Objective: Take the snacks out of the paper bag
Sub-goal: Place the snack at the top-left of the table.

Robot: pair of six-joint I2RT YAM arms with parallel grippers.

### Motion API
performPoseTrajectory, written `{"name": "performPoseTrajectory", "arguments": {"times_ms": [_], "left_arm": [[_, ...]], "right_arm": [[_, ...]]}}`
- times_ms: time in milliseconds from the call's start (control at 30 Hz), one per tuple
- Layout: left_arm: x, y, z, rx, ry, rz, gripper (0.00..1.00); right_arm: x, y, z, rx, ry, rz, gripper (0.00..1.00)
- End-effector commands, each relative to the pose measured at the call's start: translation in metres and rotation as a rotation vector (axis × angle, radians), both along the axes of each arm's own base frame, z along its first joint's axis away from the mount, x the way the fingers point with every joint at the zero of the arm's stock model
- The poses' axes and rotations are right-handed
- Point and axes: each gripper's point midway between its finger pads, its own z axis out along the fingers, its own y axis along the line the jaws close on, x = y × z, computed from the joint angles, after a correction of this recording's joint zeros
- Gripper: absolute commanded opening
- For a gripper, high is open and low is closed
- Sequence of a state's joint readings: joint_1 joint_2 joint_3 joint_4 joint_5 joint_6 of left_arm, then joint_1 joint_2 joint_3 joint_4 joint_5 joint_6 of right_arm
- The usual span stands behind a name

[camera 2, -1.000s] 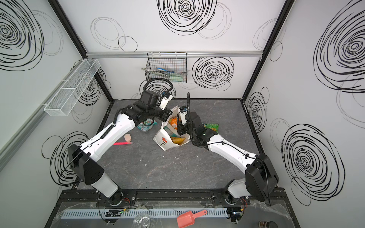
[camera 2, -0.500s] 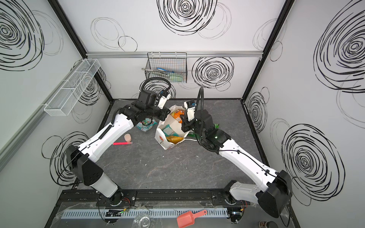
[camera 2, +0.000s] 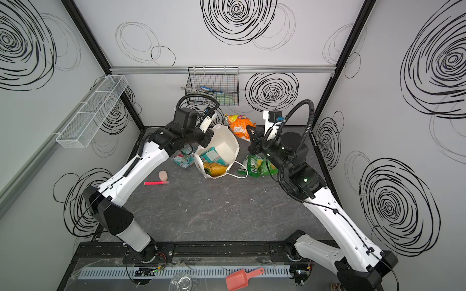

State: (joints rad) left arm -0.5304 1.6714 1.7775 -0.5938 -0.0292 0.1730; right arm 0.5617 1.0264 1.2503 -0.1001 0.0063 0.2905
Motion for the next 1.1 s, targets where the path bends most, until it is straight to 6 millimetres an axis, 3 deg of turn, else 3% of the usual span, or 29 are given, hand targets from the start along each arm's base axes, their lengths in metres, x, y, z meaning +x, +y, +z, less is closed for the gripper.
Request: {"name": "performPoseTrajectory", "arguments": {"times_ms": [0, 133, 367, 667, 733, 900, 933, 1000, 1067], "left_arm": [[0.022, 0.000, 0.035, 0.066, -0.206, 0.013, 0.00], [0.027, 0.001, 0.031, 0.191, -0.326, 0.038, 0.00], [0.012, -0.017, 0.017, 0.206, -0.405, -0.061, 0.00], [-0.016, -0.032, -0.016, 0.148, -0.347, -0.127, 0.00], [-0.021, -0.033, -0.017, 0.128, -0.344, -0.128, 0.00], [-0.031, -0.035, -0.015, 0.098, -0.356, -0.143, 0.00], [-0.033, -0.036, -0.014, 0.097, -0.357, -0.146, 0.00], [-0.038, -0.037, -0.015, 0.094, -0.354, -0.150, 0.00], [-0.043, -0.039, -0.017, 0.082, -0.346, -0.155, 0.00]], "right_arm": [[0.006, -0.035, 0.025, 0.099, -0.018, -0.099, 0.00], [0.038, -0.067, -0.011, 0.090, 0.067, -0.211, 0.00], [0.101, -0.109, -0.105, 0.141, 0.261, -0.271, 0.00], [0.161, -0.111, -0.220, 0.066, 0.447, -0.243, 0.00], [0.167, -0.107, -0.238, 0.069, 0.498, -0.224, 0.00], [0.164, -0.088, -0.310, 0.049, 0.660, -0.149, 0.02], [0.161, -0.086, -0.322, 0.049, 0.693, -0.141, 0.06], [0.154, -0.082, -0.338, 0.054, 0.750, -0.131, 0.26], [0.149, -0.081, -0.337, 0.057, 0.754, -0.134, 0.31]]}}
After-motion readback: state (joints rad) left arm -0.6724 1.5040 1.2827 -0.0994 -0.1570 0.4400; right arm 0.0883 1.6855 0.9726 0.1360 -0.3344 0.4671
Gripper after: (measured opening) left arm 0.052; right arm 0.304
